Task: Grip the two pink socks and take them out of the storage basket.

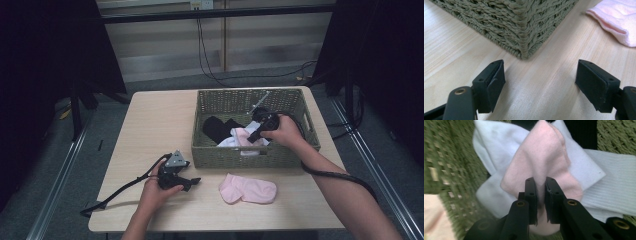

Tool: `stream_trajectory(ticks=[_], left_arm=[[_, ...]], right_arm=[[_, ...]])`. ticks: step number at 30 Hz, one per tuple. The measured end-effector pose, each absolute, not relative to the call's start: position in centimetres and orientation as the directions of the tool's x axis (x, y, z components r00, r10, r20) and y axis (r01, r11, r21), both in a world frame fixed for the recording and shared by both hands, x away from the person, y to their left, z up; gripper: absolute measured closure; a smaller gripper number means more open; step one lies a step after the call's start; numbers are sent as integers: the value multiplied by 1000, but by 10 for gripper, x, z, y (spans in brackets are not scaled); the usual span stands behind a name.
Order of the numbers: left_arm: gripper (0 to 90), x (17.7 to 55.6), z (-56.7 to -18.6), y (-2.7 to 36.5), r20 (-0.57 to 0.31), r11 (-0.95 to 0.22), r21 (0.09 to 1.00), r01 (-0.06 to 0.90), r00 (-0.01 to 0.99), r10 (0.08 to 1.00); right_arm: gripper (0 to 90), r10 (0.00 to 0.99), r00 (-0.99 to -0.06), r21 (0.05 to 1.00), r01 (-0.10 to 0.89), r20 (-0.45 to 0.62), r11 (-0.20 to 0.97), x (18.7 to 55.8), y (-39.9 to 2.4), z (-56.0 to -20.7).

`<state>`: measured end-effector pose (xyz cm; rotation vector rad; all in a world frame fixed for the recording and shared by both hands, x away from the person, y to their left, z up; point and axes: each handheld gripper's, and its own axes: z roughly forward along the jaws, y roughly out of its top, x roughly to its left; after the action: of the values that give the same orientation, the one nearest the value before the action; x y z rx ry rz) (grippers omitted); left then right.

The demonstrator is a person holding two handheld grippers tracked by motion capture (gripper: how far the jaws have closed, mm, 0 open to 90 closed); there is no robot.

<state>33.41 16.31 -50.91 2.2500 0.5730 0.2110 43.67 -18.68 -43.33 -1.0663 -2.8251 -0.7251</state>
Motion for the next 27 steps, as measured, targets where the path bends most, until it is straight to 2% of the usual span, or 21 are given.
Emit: stream_trajectory(ticks=[14,27], left_arm=[[231,334,-509,163,-31,-585,739,336,883,467],[231,334,-509,163,-31,-584,740,335,883,468]], right_arm=[[809,633,-752,482,630,185,608,431,-216,-384],[808,620,-754,506,630,215,590,424,-230,-354]])
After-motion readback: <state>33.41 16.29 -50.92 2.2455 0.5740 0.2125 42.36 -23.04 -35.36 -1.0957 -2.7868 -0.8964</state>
